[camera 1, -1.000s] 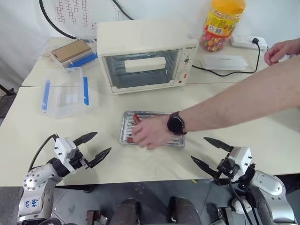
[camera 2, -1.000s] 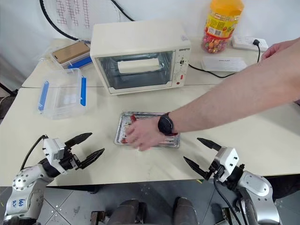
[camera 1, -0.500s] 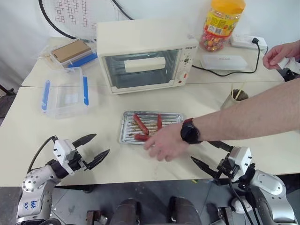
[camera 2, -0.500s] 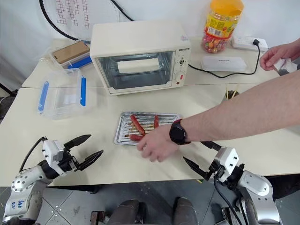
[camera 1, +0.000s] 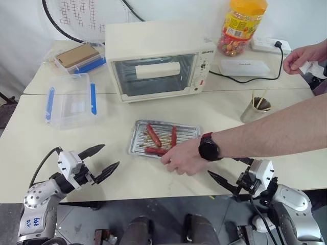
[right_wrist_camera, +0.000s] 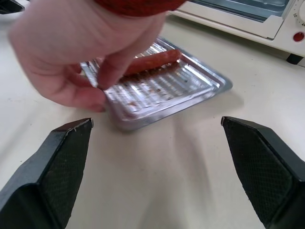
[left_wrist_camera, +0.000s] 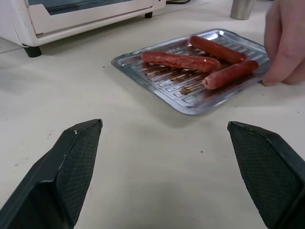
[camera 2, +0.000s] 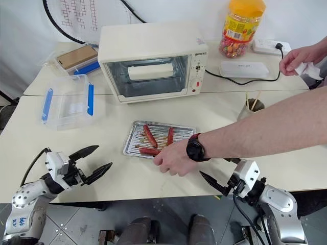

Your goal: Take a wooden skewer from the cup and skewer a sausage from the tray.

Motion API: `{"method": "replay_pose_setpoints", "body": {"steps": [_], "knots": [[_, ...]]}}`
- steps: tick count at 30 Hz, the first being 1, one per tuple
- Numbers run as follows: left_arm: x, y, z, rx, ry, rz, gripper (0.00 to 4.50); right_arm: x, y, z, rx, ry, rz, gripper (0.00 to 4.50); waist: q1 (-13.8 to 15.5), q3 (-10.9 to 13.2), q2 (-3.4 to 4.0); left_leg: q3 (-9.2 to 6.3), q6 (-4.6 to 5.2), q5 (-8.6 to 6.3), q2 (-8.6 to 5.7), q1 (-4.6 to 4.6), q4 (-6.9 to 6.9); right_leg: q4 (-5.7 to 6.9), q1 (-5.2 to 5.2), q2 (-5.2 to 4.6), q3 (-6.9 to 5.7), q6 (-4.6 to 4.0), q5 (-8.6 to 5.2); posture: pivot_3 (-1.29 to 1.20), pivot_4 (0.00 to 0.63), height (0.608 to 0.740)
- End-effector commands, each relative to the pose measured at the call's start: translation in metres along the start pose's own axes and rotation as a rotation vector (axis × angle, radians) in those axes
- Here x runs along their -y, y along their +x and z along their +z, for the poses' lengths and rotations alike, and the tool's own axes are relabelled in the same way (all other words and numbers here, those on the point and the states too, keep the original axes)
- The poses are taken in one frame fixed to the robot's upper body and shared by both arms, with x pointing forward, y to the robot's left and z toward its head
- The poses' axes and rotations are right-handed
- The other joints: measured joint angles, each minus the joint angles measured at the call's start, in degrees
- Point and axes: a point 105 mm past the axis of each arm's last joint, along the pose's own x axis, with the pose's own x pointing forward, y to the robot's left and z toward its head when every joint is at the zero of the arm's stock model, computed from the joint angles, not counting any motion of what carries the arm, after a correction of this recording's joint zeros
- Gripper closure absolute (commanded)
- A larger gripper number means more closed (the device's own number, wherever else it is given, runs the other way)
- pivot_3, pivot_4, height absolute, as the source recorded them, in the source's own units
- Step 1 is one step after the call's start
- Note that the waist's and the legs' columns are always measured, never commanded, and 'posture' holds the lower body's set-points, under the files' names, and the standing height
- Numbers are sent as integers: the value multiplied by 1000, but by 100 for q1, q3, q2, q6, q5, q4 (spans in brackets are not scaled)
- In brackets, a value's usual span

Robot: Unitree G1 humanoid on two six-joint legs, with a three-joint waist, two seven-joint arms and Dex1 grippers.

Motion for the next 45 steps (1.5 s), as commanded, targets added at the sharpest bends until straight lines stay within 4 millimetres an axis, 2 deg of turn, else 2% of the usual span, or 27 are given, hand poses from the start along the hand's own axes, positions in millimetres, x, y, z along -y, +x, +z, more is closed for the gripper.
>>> {"method": "replay_pose_setpoints", "body": {"steps": [1,15,24,29,33,41,45], "knots": [[-3,-4,6,1,38,3,25,3,-4,6,14,-24,-1,0,2,0,0,0,0,0,0,0,0,0,0,0,0,0,0,0,150,740],[-1,-4,6,-4,33,-1,25,5,-7,3,-4,-27,10,0,2,0,0,0,0,0,0,0,0,0,0,0,0,0,0,0,150,740],[1,-7,4,-18,-6,-14,25,6,-5,9,9,-13,33,0,-1,0,0,0,0,0,0,0,0,0,0,0,0,0,0,0,150,740],[-3,-17,2,-49,-2,21,25,6,1,16,23,-20,52,0,-4,0,0,0,0,0,0,0,0,-1,0,0,0,0,0,0,150,740],[2,-23,3,-50,-2,25,25,5,7,18,31,-18,65,0,-5,0,0,-1,0,0,1,0,0,-1,0,0,1,0,0,0,150,740],[5,-24,0,-87,12,54,25,7,17,20,43,-19,86,0,7,0,0,-1,0,0,1,0,1,-1,1,-1,1,0,0,0,150,740],[-3,-19,5,-76,35,151,25,11,18,20,45,-28,73,0,11,0,0,-1,0,0,0,-1,1,-1,1,-1,1,0,0,0,150,740]]}}
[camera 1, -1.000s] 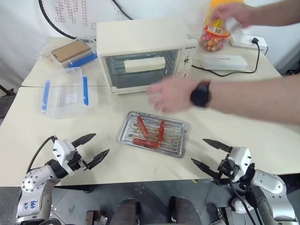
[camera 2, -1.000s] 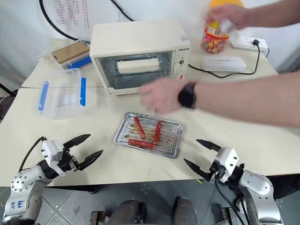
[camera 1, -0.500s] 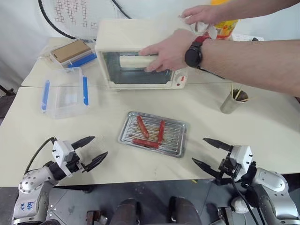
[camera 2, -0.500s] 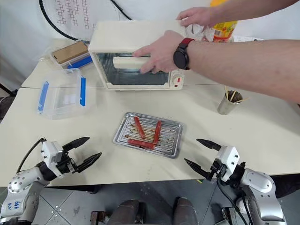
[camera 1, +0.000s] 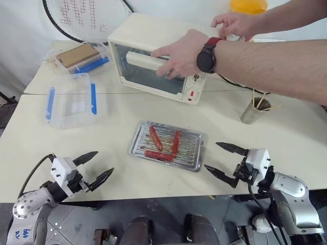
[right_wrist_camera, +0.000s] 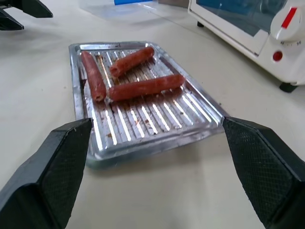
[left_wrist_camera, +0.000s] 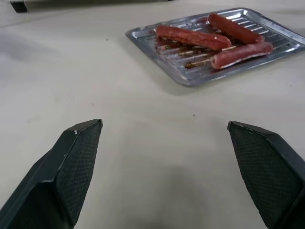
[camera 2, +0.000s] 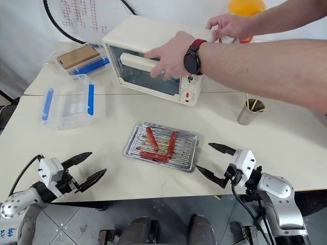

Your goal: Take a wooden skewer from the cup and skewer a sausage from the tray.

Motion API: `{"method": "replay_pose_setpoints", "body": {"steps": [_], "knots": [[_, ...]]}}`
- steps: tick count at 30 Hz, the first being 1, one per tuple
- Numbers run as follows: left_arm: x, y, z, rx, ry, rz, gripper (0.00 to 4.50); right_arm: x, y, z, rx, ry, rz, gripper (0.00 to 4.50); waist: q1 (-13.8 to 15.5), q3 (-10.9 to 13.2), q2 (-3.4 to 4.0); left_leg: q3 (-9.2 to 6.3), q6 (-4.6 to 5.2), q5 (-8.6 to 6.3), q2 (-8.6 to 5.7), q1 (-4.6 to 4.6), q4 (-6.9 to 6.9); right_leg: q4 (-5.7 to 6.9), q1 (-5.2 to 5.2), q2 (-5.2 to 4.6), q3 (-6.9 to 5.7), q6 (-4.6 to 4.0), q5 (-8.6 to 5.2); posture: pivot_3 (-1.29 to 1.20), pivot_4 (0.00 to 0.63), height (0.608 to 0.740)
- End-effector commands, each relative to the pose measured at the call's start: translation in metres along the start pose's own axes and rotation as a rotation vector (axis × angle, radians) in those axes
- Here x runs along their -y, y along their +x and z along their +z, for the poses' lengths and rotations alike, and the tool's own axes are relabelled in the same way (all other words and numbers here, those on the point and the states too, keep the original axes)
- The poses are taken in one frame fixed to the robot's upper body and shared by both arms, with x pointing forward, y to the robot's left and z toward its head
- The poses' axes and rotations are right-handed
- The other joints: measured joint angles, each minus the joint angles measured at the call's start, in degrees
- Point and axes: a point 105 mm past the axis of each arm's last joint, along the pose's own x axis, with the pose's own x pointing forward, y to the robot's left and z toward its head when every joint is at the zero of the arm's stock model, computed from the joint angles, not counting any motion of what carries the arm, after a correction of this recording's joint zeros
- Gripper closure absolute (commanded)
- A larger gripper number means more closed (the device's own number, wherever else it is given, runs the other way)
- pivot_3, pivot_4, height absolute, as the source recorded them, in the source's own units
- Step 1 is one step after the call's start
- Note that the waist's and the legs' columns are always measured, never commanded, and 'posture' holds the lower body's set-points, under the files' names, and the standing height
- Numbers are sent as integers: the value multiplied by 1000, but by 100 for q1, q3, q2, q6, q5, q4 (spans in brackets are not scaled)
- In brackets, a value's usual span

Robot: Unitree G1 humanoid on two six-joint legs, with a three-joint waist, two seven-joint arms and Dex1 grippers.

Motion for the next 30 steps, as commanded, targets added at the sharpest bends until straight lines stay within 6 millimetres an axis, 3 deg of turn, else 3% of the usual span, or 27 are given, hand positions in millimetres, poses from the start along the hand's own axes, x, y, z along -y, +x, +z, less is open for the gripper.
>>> {"method": "replay_pose_setpoints", "body": {"steps": [1,6,11,15,19,30], "knots": [[-7,2,15,47,50,86,25,2,0,5,24,-18,-15,0,5,0,0,0,0,0,0,0,0,0,0,0,0,0,0,0,150,740],[-8,3,18,35,85,131,25,4,1,4,24,-15,-27,0,-6,0,0,1,0,0,0,0,0,0,-1,0,0,0,0,0,150,740],[-28,2,28,45,125,398,25,12,-6,2,31,-9,-124,0,14,-1,-2,1,0,0,0,-1,0,-1,0,0,0,0,0,0,150,740],[-30,-7,29,67,52,539,25,18,-18,-7,45,35,-273,0,54,-4,-7,-2,-1,0,0,-1,-1,2,-1,0,1,0,0,0,150,740],[-17,-1,21,19,46,491,25,15,-19,-11,57,43,-296,0,78,-4,-6,4,-1,0,-1,0,0,-1,-1,0,4,0,0,0,150,740],[8,16,14,-47,61,44,25,9,-13,-15,52,11,-221,0,93,-6,-5,9,-1,0,0,1,0,-1,-4,1,9,0,0,0,150,740]]}}
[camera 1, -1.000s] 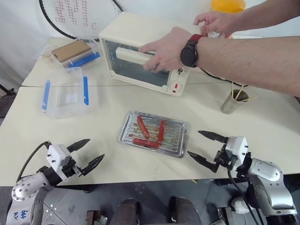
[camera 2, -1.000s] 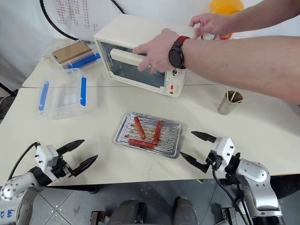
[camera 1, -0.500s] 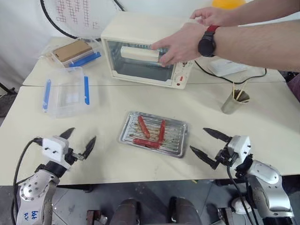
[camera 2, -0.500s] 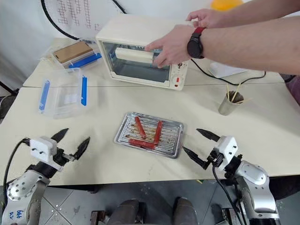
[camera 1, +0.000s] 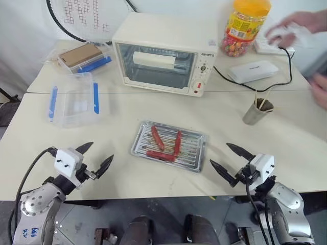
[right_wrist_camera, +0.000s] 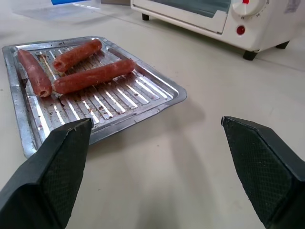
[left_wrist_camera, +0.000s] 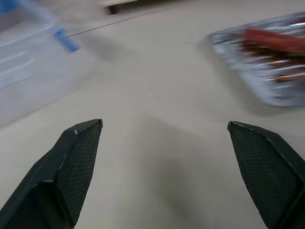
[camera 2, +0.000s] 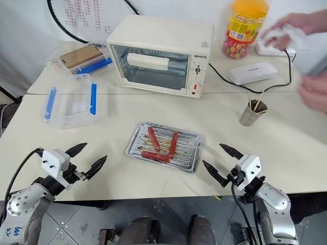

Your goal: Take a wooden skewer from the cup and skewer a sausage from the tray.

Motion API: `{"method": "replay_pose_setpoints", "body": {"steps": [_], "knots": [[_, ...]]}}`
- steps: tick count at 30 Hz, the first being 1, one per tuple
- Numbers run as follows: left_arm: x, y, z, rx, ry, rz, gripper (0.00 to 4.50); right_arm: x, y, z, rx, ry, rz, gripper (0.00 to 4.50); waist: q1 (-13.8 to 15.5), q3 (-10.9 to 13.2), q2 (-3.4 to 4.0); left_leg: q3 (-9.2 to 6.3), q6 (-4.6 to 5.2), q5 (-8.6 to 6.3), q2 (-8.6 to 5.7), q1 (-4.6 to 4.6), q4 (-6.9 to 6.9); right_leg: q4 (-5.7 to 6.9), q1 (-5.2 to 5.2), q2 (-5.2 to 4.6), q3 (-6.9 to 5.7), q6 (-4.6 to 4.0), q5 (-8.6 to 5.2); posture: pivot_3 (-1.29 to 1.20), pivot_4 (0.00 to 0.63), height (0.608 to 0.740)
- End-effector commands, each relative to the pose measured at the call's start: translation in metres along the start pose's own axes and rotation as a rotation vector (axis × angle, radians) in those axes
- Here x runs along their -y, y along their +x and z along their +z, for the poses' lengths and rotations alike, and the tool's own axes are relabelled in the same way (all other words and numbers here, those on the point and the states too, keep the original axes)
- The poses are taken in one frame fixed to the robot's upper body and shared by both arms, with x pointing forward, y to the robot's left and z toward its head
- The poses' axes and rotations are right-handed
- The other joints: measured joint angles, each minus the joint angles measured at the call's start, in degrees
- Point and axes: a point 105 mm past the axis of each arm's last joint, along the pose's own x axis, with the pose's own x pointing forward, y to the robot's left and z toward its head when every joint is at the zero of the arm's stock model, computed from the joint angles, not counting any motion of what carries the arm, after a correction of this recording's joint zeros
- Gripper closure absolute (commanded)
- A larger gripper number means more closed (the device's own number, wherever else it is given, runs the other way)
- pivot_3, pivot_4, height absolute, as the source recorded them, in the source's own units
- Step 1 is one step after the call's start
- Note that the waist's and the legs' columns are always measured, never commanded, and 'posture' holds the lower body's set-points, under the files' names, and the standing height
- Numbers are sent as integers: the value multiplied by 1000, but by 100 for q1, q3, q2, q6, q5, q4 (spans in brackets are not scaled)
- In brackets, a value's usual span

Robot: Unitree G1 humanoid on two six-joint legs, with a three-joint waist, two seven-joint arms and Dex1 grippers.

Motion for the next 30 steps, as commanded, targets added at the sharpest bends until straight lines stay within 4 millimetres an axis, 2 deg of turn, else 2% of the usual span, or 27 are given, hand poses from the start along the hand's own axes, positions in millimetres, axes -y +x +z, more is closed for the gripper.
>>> {"method": "replay_pose_setpoints", "body": {"steps": [1,7,11,15,18,20,22,30], "knots": [[13,-1,-3,-20,53,-156,25,2,0,7,17,-48,34,0,-6,0,1,0,0,0,0,1,0,0,0,1,0,0,0,0,150,740],[4,-11,0,-26,99,-214,25,1,3,21,29,-88,124,0,-5,0,1,4,0,0,3,-1,-1,-1,-3,4,1,-1,0,0,150,740],[-10,-24,-4,-80,144,-245,25,-10,-7,23,-27,-103,246,0,12,0,2,5,0,0,2,-1,-2,-3,-3,3,0,-1,0,0,150,740],[-21,-33,-2,-99,129,-235,25,-10,-18,29,-57,-123,293,0,14,0,1,3,1,-1,2,-4,-2,-8,0,3,-3,0,0,0,150,740],[-13,-38,3,-68,51,-256,25,-3,-23,32,-78,-143,308,0,9,0,0,4,2,-1,3,-2,-2,-6,-1,1,-1,0,0,0,150,740],[-4,-40,0,-63,22,-265,25,1,-18,32,-70,-155,305,0,-15,-1,-2,3,2,-2,5,-1,-2,-7,0,1,-1,0,0,0,150,740],[3,-45,-4,-66,32,-256,25,11,-4,35,-36,-170,283,0,-61,-1,-3,7,2,-2,8,1,-2,-7,1,3,0,0,0,0,150,740],[6,-56,-7,-67,70,-205,25,15,6,25,-34,-187,328,0,0,-1,-3,8,5,-5,8,-4,-1,-12,0,2,-8,-1,0,0,150,740]]}}
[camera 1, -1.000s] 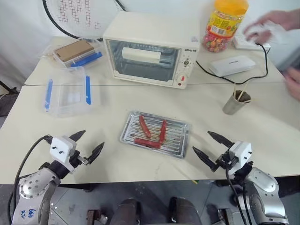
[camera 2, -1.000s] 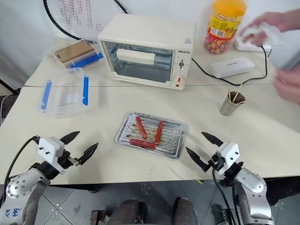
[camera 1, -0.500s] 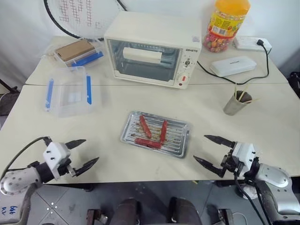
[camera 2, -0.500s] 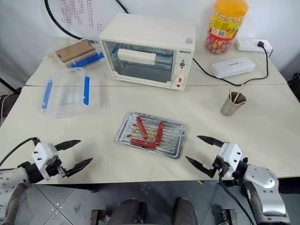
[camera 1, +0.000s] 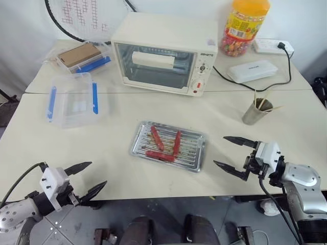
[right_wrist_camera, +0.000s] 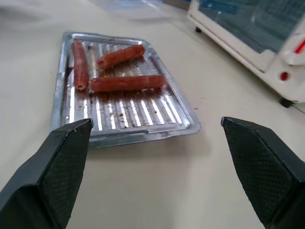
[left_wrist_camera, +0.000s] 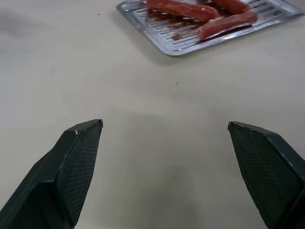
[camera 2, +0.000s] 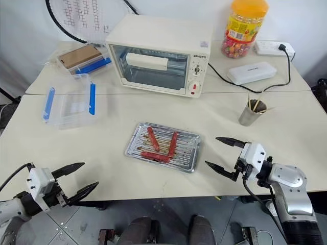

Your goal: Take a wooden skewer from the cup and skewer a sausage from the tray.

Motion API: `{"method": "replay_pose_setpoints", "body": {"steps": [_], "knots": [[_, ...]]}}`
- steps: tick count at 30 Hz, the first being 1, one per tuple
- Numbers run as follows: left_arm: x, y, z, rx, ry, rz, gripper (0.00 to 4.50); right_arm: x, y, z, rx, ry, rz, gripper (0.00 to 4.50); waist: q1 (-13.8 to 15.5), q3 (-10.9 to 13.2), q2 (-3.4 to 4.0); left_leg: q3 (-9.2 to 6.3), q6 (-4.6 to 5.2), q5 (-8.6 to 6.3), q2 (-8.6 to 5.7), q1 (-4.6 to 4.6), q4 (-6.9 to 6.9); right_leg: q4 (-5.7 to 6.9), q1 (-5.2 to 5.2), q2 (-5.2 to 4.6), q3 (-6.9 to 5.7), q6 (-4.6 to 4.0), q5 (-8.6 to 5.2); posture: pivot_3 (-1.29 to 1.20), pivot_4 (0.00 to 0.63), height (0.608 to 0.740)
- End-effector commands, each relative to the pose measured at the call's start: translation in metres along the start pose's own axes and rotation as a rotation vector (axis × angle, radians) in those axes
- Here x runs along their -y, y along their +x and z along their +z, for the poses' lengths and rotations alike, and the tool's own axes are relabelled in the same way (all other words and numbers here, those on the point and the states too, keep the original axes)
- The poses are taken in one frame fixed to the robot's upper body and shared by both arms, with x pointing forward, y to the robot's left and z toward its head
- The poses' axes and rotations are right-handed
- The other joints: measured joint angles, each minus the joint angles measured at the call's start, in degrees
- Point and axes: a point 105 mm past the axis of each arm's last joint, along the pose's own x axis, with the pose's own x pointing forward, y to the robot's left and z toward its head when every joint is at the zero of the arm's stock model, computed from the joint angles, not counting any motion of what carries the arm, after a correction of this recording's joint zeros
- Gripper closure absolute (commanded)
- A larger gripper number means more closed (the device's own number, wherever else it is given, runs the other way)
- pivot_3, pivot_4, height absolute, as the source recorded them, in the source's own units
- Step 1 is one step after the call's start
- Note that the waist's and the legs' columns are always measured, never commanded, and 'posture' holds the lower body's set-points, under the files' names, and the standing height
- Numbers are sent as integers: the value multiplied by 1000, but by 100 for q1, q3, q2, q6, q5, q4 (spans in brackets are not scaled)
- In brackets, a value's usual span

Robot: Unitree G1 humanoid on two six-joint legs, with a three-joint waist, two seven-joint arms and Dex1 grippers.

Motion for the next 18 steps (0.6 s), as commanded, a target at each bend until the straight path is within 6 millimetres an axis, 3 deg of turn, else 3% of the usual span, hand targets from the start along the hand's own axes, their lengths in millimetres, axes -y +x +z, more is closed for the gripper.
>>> {"method": "replay_pose_setpoints", "body": {"steps": [1,8,18], "knots": [[-4,-5,9,21,48,29,25,-2,1,4,26,-19,16,0,28,0,0,1,0,0,0,0,1,0,0,0,0,0,0,0,150,740],[-1,0,20,48,53,-21,25,-2,0,8,31,-25,16,0,23,0,0,3,0,0,1,1,2,0,1,0,2,0,0,0,150,740],[-15,7,22,41,45,-16,25,-2,0,15,40,-24,-12,0,21,0,0,4,0,0,1,2,2,1,0,2,1,0,0,0,150,740]]}}
